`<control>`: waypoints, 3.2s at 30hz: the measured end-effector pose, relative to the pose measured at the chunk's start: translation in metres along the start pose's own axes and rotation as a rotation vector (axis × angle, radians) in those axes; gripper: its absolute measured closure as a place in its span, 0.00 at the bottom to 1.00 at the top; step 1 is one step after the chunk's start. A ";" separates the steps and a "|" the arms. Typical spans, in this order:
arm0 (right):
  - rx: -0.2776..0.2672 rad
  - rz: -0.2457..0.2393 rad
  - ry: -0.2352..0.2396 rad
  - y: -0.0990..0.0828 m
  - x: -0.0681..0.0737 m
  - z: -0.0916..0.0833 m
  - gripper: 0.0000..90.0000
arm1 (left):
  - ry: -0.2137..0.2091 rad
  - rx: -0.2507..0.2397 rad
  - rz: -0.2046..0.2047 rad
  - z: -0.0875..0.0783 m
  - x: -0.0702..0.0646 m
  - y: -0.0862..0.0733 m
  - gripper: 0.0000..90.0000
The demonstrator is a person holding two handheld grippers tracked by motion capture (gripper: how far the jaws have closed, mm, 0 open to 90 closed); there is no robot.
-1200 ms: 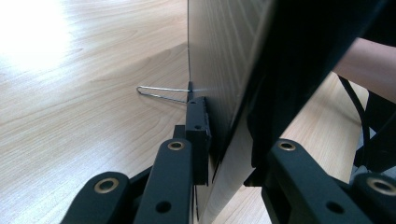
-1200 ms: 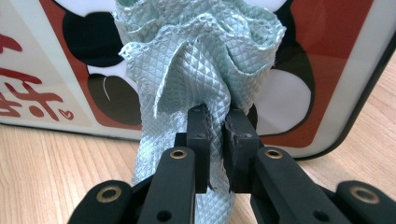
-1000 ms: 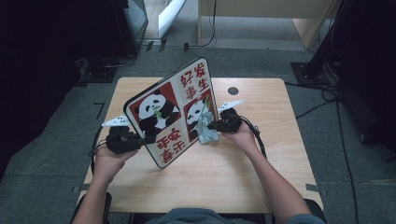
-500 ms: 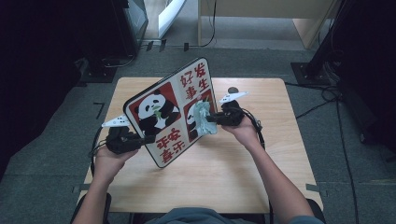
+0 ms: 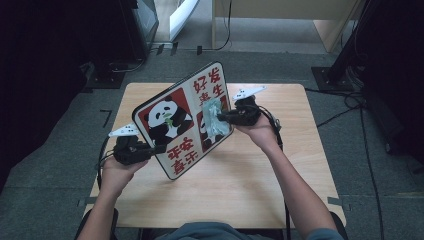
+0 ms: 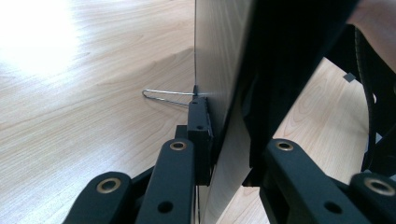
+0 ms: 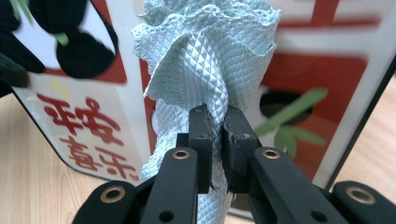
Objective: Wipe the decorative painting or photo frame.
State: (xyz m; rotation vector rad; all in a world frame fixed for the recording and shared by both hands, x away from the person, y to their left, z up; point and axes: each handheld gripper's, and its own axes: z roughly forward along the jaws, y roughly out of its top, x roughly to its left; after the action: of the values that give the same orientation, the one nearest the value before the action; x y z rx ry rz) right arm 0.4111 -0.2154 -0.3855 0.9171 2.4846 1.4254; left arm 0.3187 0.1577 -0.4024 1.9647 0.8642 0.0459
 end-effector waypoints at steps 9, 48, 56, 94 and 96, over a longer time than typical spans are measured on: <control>-0.030 -0.034 0.011 0.031 0.005 -0.008 0.93 | 0.003 -0.002 -0.003 0.000 -0.001 0.000 0.88; -0.065 -0.092 0.030 0.097 0.014 -0.005 0.93 | 0.006 0.012 0.002 0.000 -0.002 0.001 0.88; -0.058 -0.091 0.040 0.091 0.012 -0.002 0.93 | 0.005 0.015 0.004 0.000 -0.003 0.001 0.88; -0.028 -0.057 0.059 0.048 0.007 0.013 0.92 | 0.001 0.018 0.007 -0.001 -0.003 0.001 0.87; -0.017 -0.057 0.060 0.046 0.006 0.015 0.92 | 0.000 0.018 0.007 -0.001 -0.003 0.001 0.87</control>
State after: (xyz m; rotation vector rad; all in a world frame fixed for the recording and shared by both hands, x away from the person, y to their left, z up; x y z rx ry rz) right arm 0.4319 -0.1844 -0.3549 0.8058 2.5151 1.4750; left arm 0.3167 0.1561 -0.4004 1.9843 0.8606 0.0425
